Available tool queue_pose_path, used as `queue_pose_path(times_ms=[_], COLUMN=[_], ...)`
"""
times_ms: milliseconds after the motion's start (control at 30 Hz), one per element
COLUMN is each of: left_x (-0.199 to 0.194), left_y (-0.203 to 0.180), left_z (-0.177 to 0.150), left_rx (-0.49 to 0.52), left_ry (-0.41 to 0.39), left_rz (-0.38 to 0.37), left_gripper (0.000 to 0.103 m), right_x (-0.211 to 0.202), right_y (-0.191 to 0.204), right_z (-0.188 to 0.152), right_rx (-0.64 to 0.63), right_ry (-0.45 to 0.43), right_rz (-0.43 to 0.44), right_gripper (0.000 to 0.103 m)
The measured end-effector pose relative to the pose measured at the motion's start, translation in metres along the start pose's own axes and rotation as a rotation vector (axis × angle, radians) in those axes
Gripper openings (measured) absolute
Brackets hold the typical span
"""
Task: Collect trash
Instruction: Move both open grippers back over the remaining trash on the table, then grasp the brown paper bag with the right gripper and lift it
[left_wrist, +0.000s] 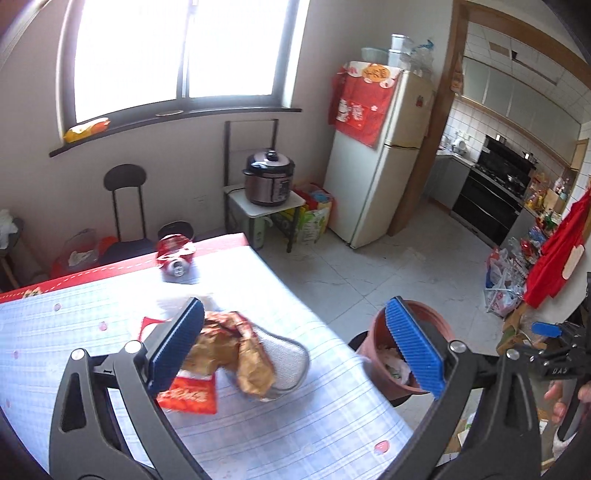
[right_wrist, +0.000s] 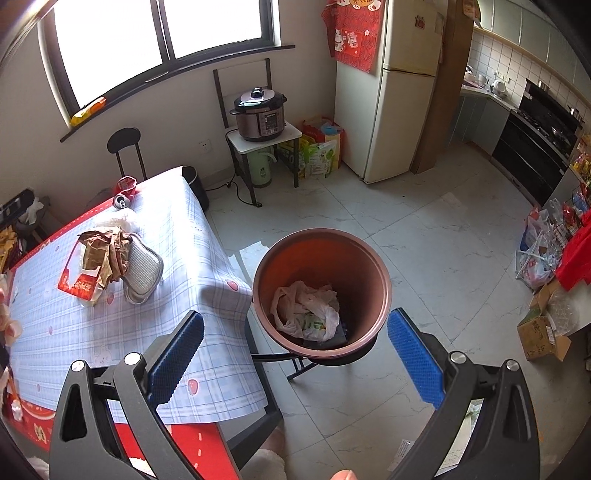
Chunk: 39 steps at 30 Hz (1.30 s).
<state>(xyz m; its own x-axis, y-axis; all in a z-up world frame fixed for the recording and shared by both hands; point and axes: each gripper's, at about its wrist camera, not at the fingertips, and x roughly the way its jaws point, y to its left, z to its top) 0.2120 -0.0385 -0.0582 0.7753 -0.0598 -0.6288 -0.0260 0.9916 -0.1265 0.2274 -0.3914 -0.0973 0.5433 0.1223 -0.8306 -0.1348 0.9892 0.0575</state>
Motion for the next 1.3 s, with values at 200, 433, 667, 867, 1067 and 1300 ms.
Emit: queue_pose_path(times_ms=[200, 433, 667, 867, 1067, 1300], left_x=[-0.052, -0.09, -0.108, -0.106, -0.096, -0.094], left_y=[0.091, 0.172, 0.228, 0.257, 0.285, 0.311], left_z=[-0.048, -0.119, -0.172, -0.191, -0.2, -0.215], left_rx=[-0.131, -0.241, -0.365, -0.43, -0.472, -0.543], left_ry=[-0.016, 0.041, 0.059, 0.055, 0.057, 0.079], left_rz=[0.179, 0.313, 0.318, 0.294, 0.294, 0.306], left_gripper=[0.097, 0.097, 0.097, 0.097, 0.097, 0.097], right_x=[-0.001, 0.017, 0.037, 0.068, 0.125, 0.171], right_y=[0.02, 0.074, 0.153, 0.242, 0.317, 0.352], right_z=[-0.003, -0.011, -0.007, 0.015, 0.027, 0.036], right_rx=[0.038, 0.01, -0.105, -0.302, -0.596, -0.78], right_ry=[-0.057, -0.045, -0.023, -0.027, -0.009, 0.068], right_rz=[-0.019, 0.044, 0.132, 0.206, 0.258, 0.231], right_gripper=[0.098, 0.097, 0.097, 0.097, 0.097, 0.097])
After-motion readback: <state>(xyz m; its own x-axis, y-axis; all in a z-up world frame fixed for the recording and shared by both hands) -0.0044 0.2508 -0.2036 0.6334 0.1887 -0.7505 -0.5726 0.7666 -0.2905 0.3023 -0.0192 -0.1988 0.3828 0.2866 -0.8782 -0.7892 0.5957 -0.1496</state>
